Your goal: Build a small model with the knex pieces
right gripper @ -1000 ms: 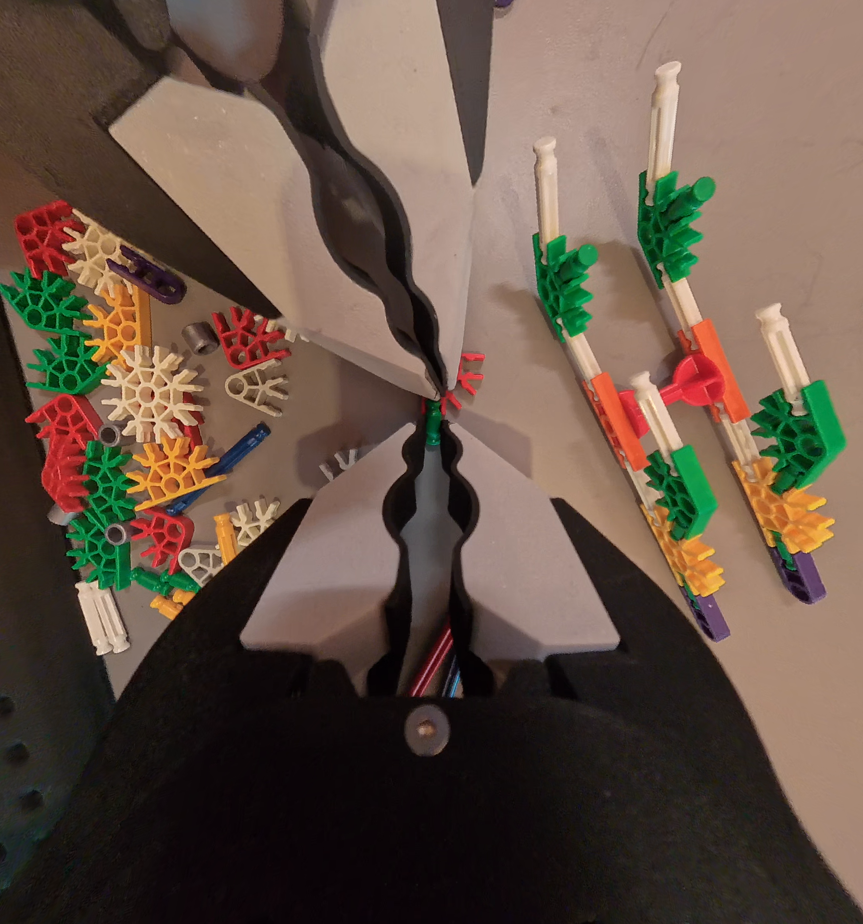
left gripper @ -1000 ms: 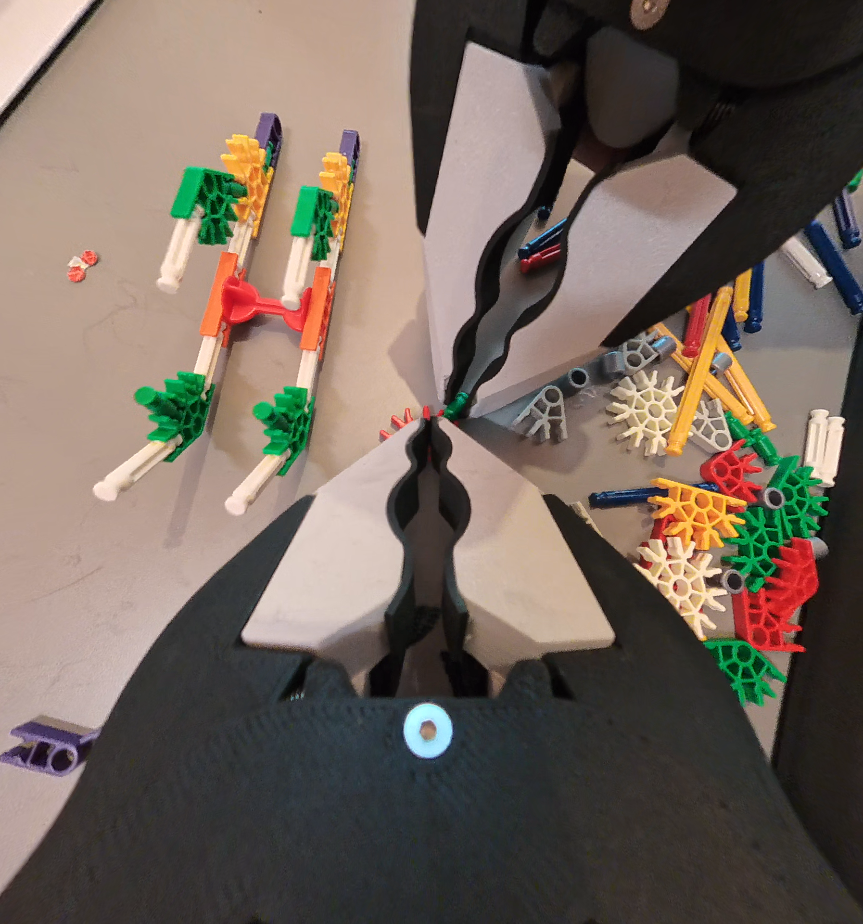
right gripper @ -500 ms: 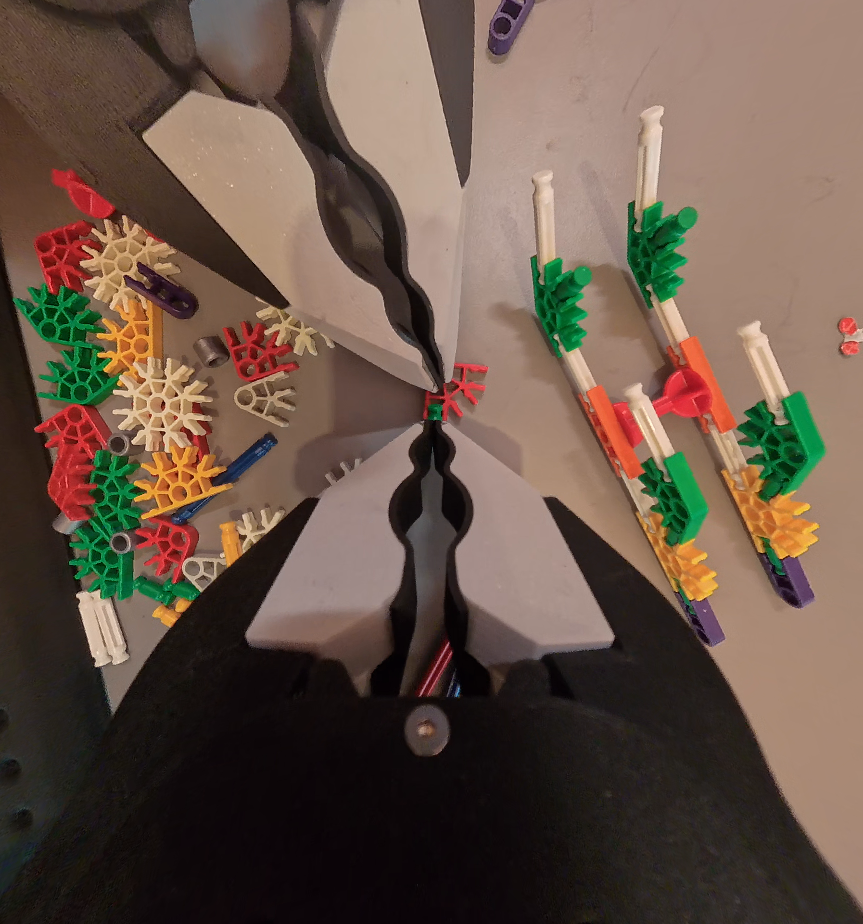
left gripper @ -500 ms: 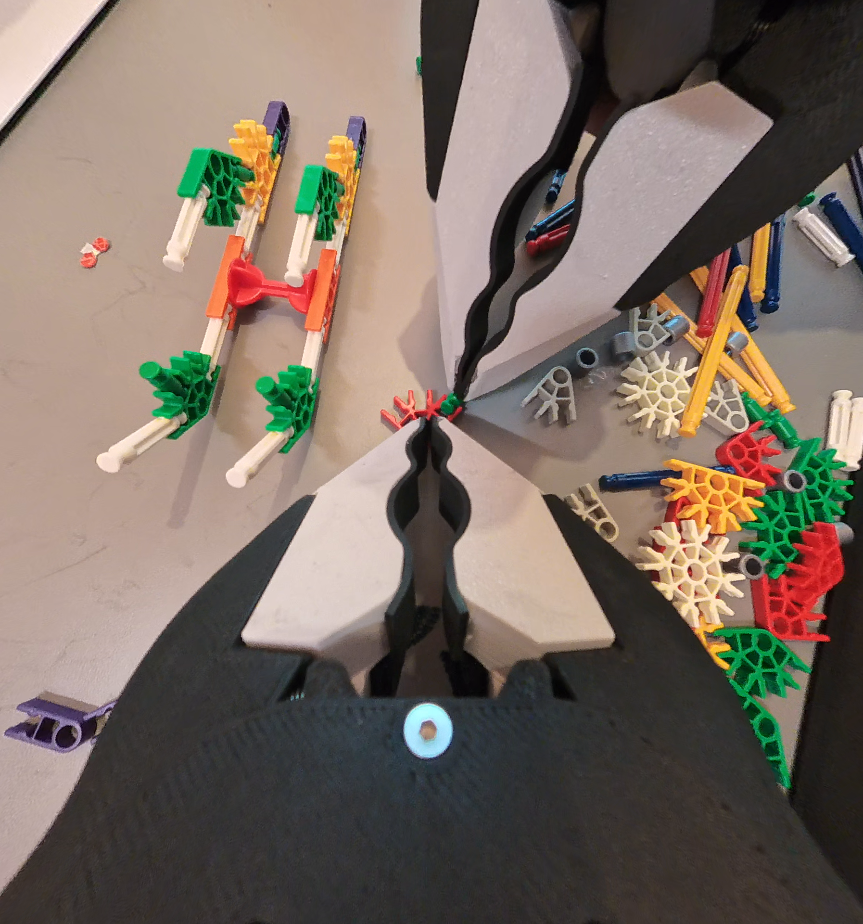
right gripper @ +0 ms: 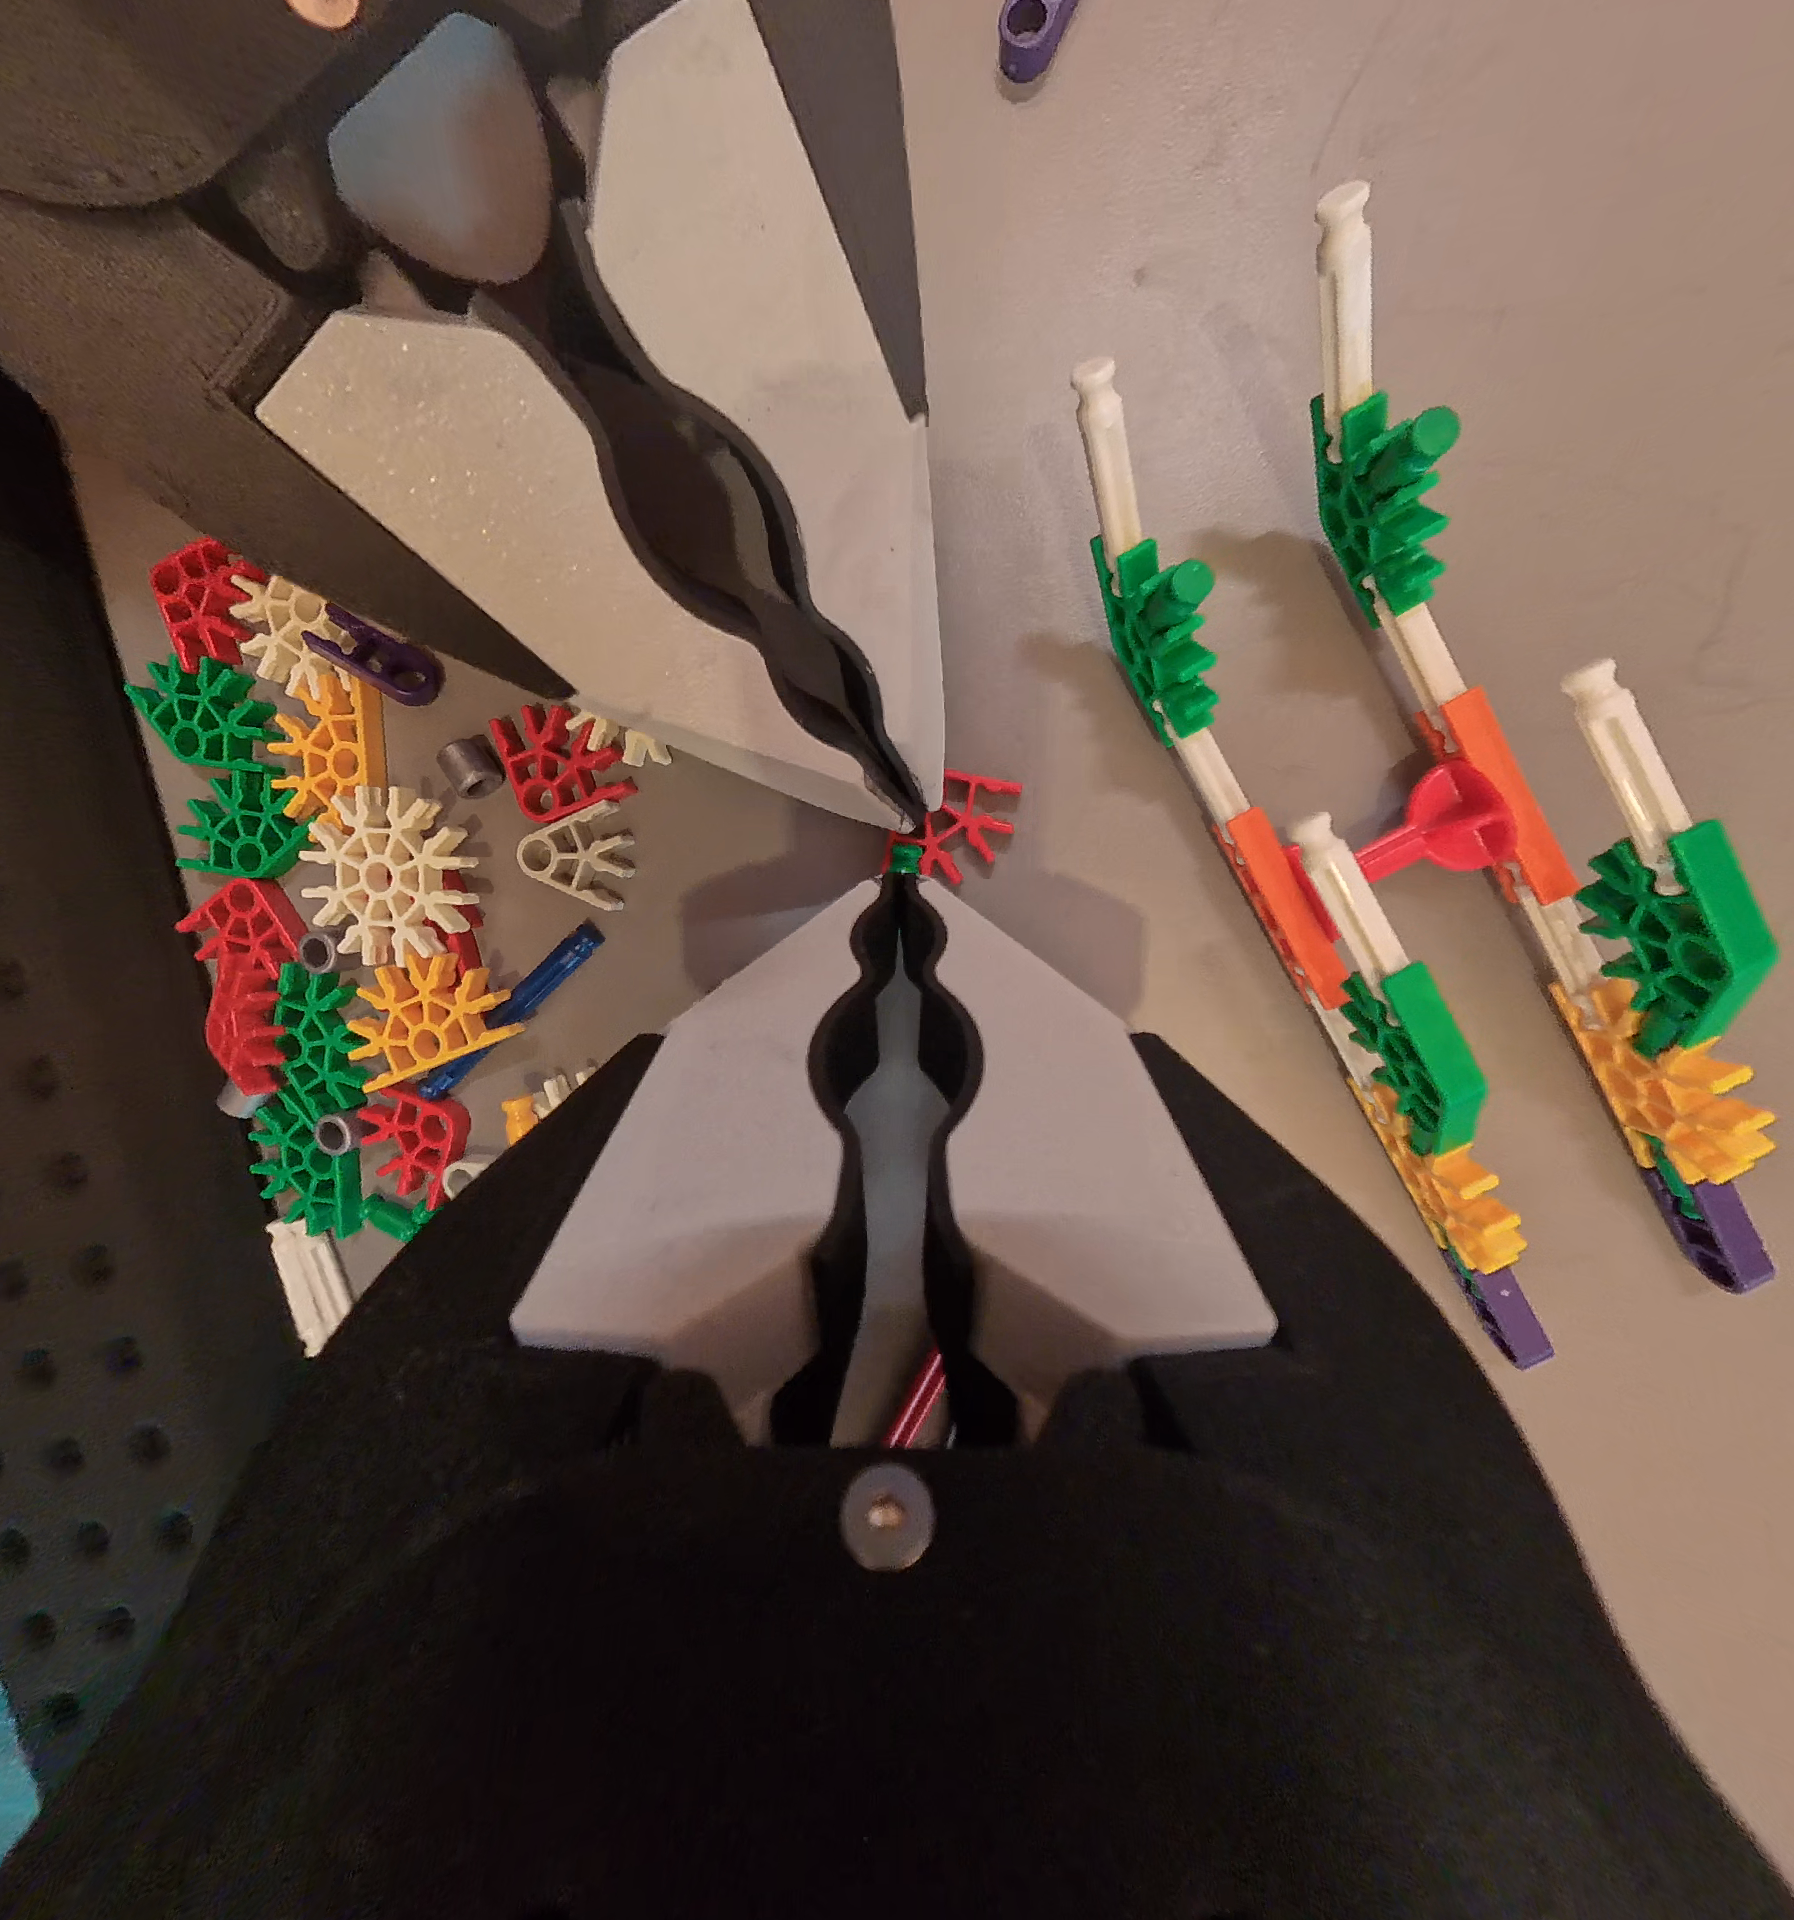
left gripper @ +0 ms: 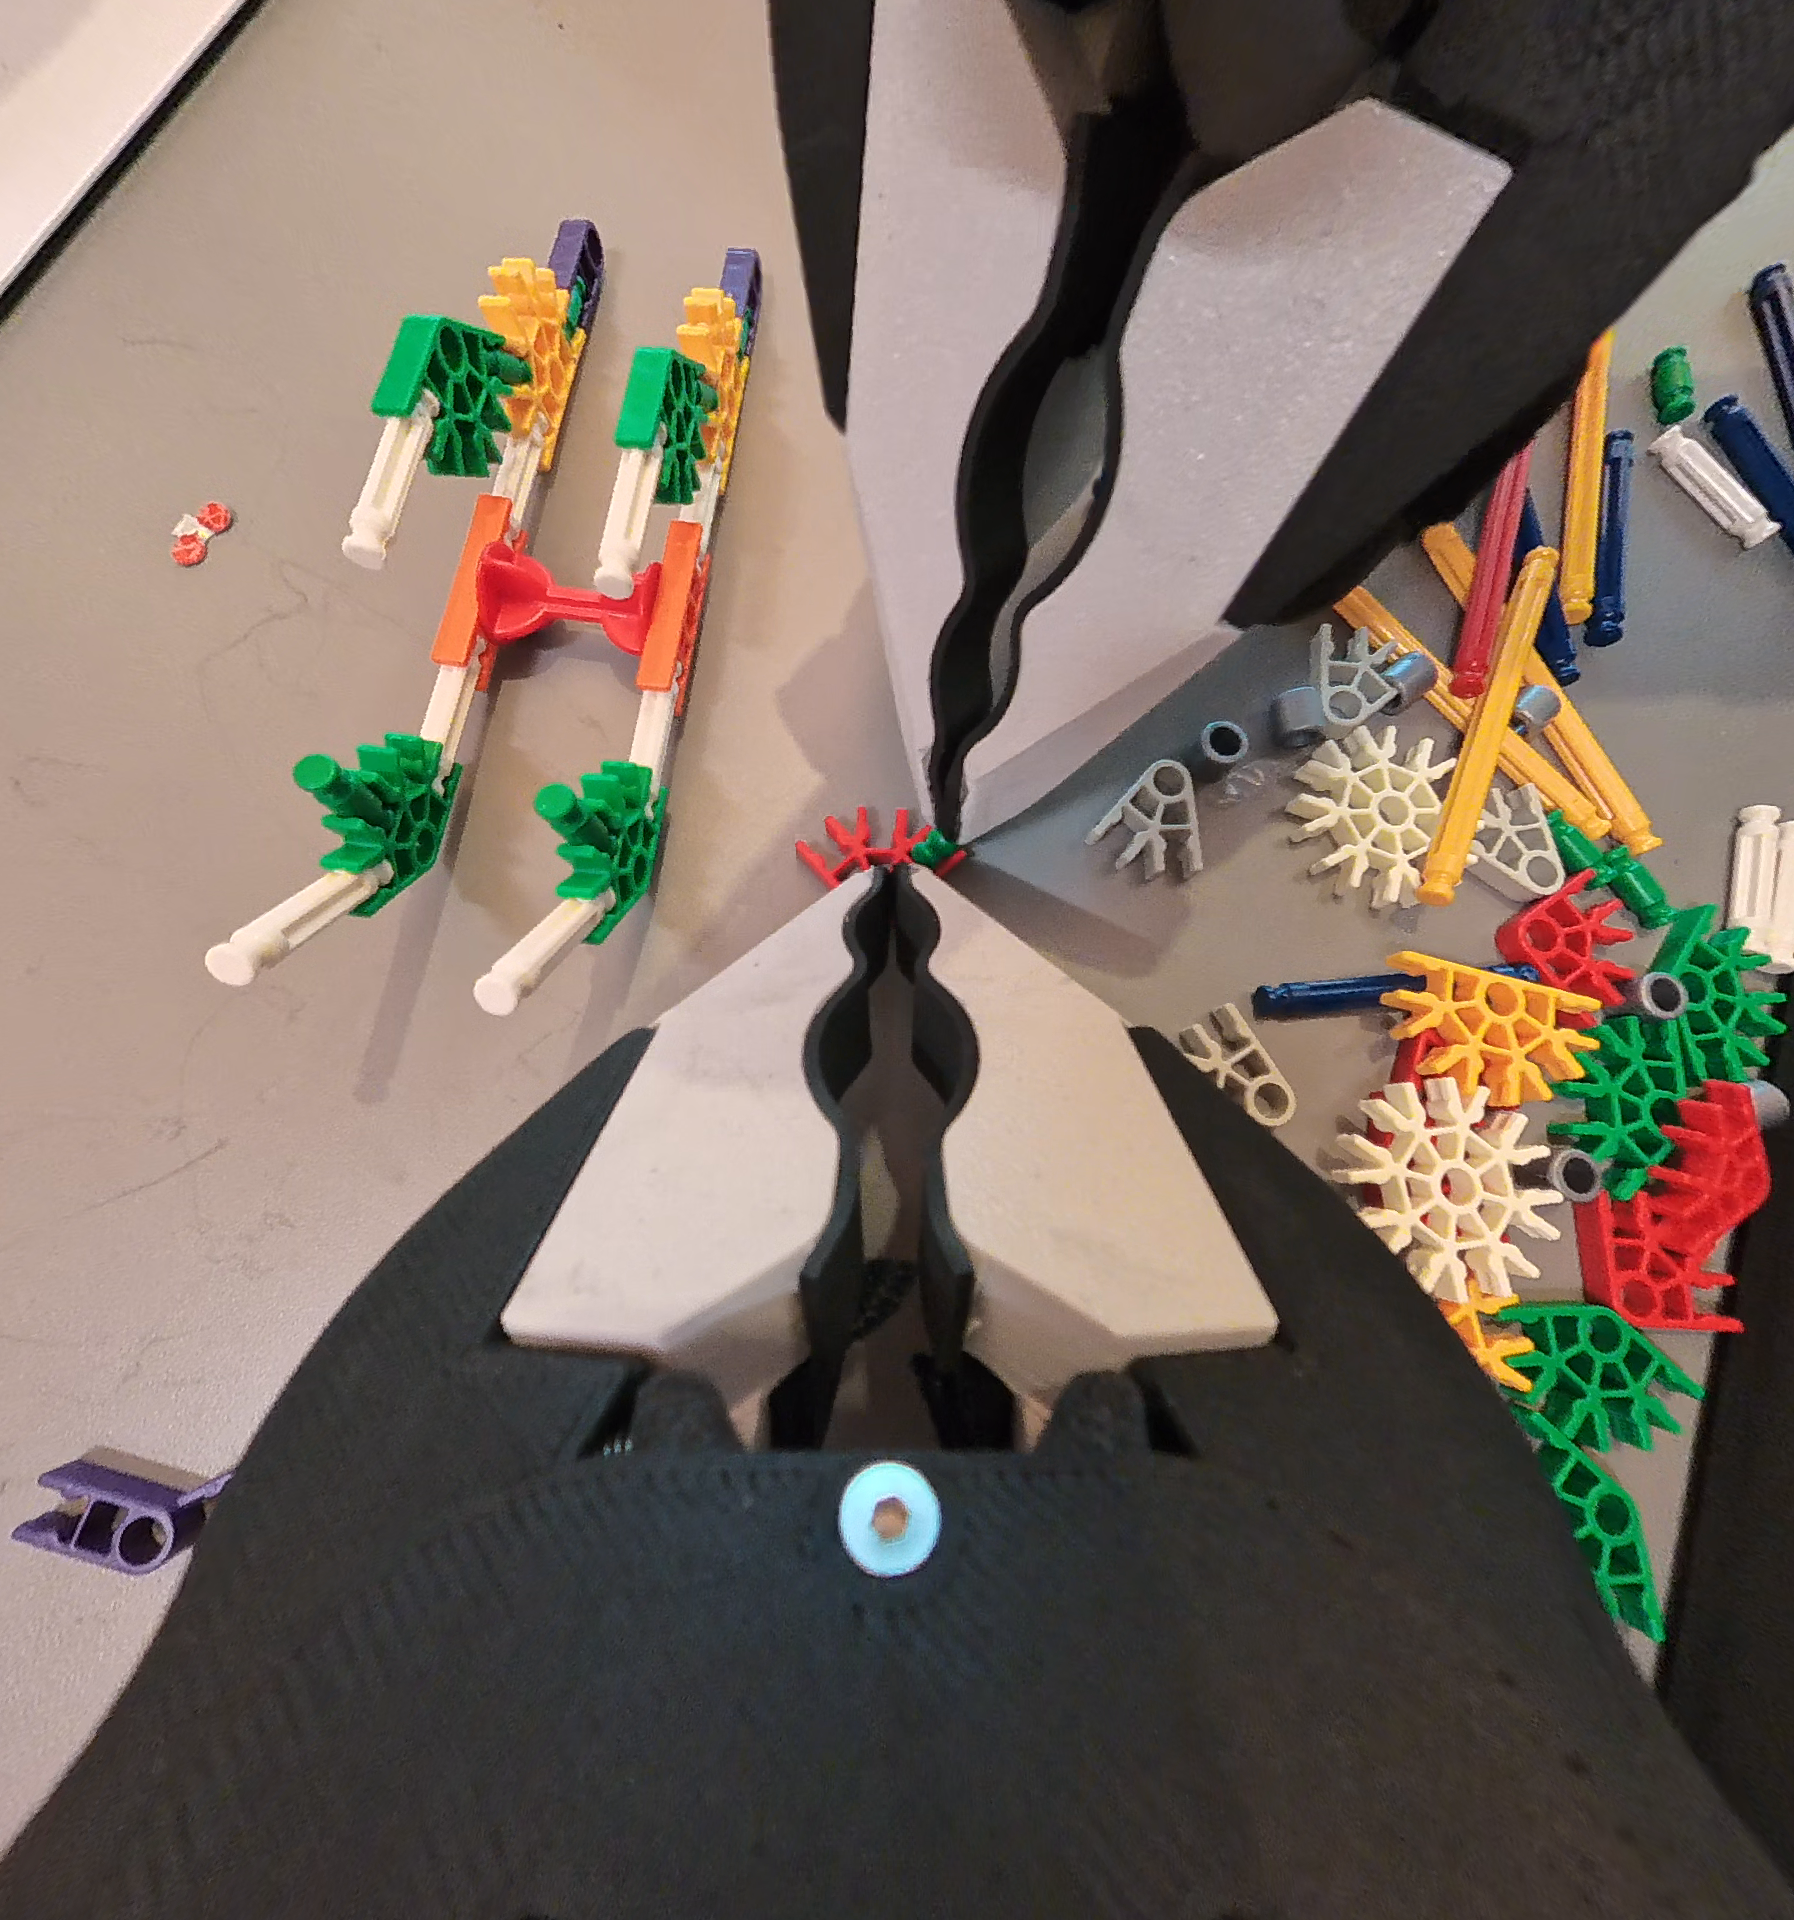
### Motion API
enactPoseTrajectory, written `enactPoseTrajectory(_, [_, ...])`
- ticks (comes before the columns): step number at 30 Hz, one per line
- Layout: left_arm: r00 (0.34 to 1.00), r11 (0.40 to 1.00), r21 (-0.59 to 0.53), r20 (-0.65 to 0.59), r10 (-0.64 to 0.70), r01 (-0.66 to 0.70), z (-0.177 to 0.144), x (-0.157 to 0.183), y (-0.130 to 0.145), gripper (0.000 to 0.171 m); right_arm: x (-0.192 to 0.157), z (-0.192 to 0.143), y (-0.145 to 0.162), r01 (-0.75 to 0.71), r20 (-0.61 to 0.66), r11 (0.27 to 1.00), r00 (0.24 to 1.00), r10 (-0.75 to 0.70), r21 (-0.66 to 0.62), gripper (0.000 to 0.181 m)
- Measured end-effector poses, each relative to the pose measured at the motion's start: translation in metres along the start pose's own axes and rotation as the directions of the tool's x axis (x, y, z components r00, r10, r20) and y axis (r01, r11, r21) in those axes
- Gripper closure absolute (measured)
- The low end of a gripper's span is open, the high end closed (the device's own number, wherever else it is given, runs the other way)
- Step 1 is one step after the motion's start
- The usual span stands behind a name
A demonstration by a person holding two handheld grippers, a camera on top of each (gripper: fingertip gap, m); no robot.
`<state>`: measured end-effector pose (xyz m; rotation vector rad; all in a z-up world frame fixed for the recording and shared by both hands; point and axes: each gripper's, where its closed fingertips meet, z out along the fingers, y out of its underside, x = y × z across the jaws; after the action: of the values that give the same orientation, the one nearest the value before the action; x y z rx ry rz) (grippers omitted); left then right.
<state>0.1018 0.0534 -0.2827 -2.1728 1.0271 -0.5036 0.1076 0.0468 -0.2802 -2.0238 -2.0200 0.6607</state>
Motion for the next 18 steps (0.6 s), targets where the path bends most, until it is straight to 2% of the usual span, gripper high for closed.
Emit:
enactPoseTrajectory(8, [1.0,1.0,0.002,0.0,0.0,0.0,0.0002,0.0007,0.0003,0.171,-0.0008,-0.002,-0.0001,-0.065,0.064,0.998,0.996,0.066,-0.016,0.181])
enactPoseTrajectory(18, [1.0,1.0,0.001,0.004,0.004,-0.004,0.0004,0.0007,0.0002,0.171,-0.0018,0.0002,-0.0009,-0.108,0.056,0.994,0.993,0.107,0.022,0.181])
